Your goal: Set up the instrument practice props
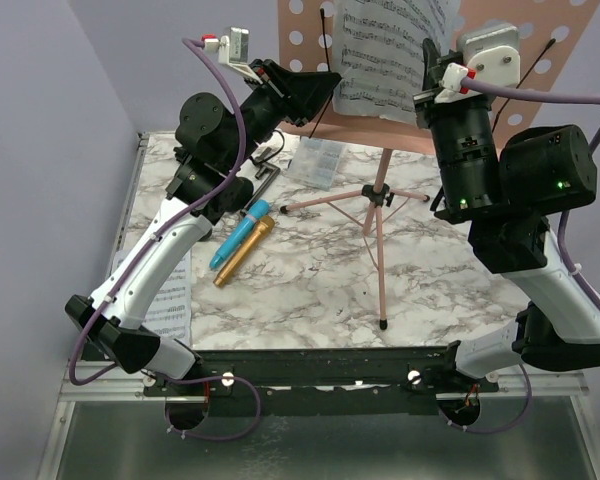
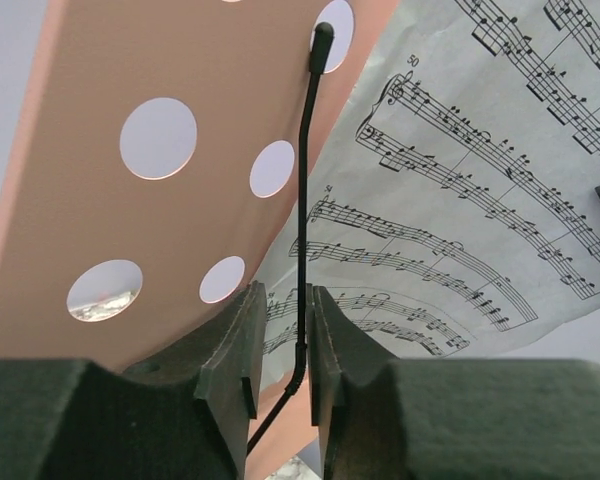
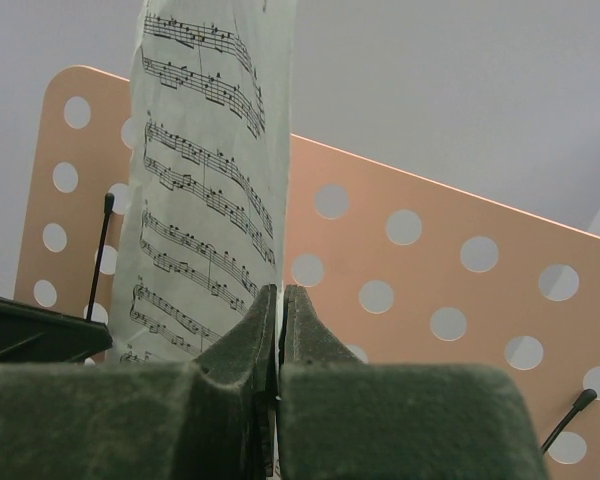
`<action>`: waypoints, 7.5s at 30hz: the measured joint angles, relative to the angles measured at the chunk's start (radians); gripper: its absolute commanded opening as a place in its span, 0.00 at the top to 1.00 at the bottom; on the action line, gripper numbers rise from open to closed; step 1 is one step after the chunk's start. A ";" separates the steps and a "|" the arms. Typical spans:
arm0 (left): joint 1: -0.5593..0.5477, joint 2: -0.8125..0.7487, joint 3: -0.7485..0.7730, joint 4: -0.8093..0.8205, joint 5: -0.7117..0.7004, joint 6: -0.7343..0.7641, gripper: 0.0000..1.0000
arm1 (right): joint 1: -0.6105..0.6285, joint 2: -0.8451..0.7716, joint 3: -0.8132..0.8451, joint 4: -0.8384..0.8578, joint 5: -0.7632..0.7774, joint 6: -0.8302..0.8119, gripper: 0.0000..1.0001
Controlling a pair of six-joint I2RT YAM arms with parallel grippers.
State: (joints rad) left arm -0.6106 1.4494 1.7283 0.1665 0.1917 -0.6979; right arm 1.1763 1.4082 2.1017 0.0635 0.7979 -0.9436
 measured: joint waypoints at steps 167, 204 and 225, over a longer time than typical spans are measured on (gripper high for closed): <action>0.954 -0.315 -1.251 -0.452 -0.406 -0.394 0.01 | -0.219 0.060 -1.311 0.372 -1.263 1.637 0.00; 0.837 -0.638 -1.394 -0.637 -0.042 -0.562 0.01 | -0.143 0.522 -1.261 0.572 -1.151 1.997 0.28; 0.837 -0.662 -1.400 -0.723 0.108 -0.608 0.01 | -0.135 0.652 -1.130 0.530 -1.271 1.924 0.54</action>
State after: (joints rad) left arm 0.2268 0.7876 0.3279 -0.5568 0.2996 -1.3060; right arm 1.0412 2.0602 0.9722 0.5938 -0.4732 0.9802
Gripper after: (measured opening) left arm 0.988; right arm 0.477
